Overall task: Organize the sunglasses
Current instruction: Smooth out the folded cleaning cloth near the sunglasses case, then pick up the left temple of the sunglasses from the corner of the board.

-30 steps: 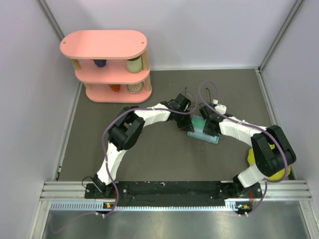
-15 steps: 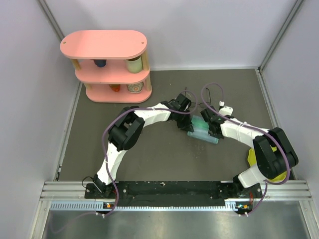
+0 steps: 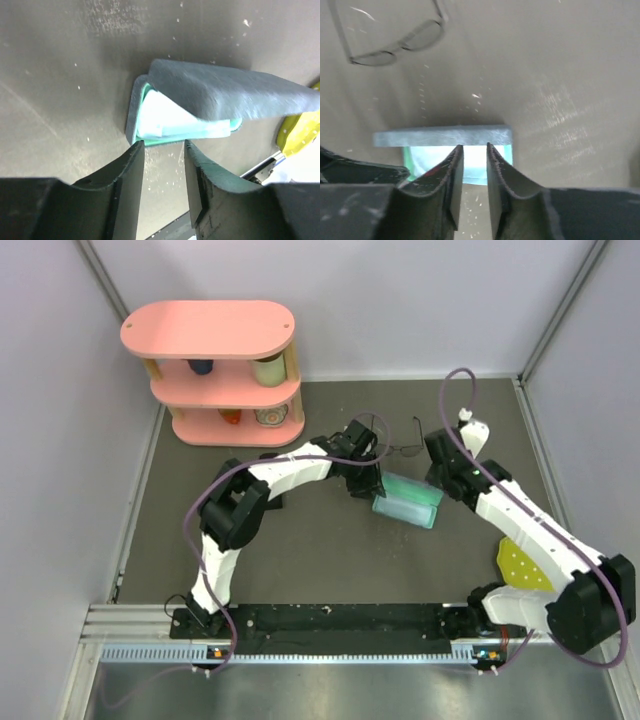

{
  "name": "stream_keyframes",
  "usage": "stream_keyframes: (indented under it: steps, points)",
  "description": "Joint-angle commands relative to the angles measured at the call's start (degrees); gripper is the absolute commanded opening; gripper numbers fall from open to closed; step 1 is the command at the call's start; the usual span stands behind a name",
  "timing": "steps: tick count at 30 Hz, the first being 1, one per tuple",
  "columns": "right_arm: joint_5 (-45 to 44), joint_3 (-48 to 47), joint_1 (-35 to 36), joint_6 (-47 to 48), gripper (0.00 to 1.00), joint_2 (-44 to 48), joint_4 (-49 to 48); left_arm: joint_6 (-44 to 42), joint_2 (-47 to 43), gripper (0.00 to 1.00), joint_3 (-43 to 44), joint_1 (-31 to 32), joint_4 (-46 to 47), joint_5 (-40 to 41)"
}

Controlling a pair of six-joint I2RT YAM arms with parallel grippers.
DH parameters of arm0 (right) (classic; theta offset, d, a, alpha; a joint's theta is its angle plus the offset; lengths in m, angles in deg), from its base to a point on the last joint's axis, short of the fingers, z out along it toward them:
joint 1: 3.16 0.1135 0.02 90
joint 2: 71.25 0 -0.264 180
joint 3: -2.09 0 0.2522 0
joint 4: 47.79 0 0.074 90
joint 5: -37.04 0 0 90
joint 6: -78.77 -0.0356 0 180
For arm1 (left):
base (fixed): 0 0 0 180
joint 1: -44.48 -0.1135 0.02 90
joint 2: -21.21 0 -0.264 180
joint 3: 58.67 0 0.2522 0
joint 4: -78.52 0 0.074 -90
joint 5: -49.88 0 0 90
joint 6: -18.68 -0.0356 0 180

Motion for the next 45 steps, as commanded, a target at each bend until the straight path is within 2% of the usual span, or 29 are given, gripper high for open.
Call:
stream_keyframes:
  steps: [1, 3, 5, 9, 11, 18, 24, 33, 38, 39, 41, 42, 43, 45]
  points:
    - [1.4, -7.0, -0.9, 3.8, 0.29, 2.1, 1.6, -2.2, -8.1, 0.43, -1.7, -0.3, -0.4, 2.8]
    - [2.8, -10.2, -1.9, 7.0, 0.37, -0.7, 0.5, -3.2, -9.7, 0.44, -2.7, -0.4, -0.7, 3.8]
    - [7.2, -13.2, -4.4, 11.6, 0.43, -7.5, -0.7, -3.9, -10.7, 0.44, -3.5, -0.5, -1.1, 5.6]
    - [13.8, -25.3, -8.1, 17.7, 0.50, -21.8, -1.0, -5.9, -14.1, 0.46, -5.7, -1.4, -2.4, 9.2]
    - [14.3, -29.3, -9.5, 20.8, 0.50, -29.2, -1.0, -6.5, -15.6, 0.42, -6.4, -2.7, -2.8, 10.8]
    - [11.0, -46.4, -10.5, 27.6, 0.42, -47.1, -1.1, -8.5, -22.7, 0.40, -10.2, -7.7, -2.0, 11.0]
    - [11.5, -51.6, -13.2, 30.5, 0.44, -52.5, -1.1, -8.7, -23.5, 0.40, -12.1, -11.8, -1.9, 8.1]
    - [22.0, -52.8, -15.3, 35.2, 0.46, -56.6, -1.1, -9.3, -22.1, 0.38, -12.1, -15.4, -1.8, 4.9]
    - [23.6, -53.8, -15.3, 35.6, 0.44, -58.0, -1.0, -9.8, -21.6, 0.38, -11.4, -17.2, -1.8, 3.9]
    - [23.9, -54.0, -15.3, 35.6, 0.43, -58.2, -0.8, -10.0, -21.4, 0.38, -11.3, -17.3, -1.9, 3.5]
    - [23.7, -54.1, -15.4, 35.0, 0.33, -58.7, -0.6, -10.3, -21.3, 0.37, -11.3, -18.1, -1.9, 3.0]
    - [23.7, -54.1, -15.4, 34.8, 0.27, -58.7, -0.4, -10.4, -21.3, 0.37, -11.3, -18.4, -1.9, 2.7]
    - [23.6, -54.2, -15.3, 34.1, 0.11, -58.7, -0.3, -10.5, -21.3, 0.37, -11.3, -18.8, -1.9, 2.6]
    - [23.5, -54.0, -15.3, 33.5, 0.00, -58.2, -0.1, -10.8, -21.4, 0.37, -11.4, -19.4, -2.1, 2.2]
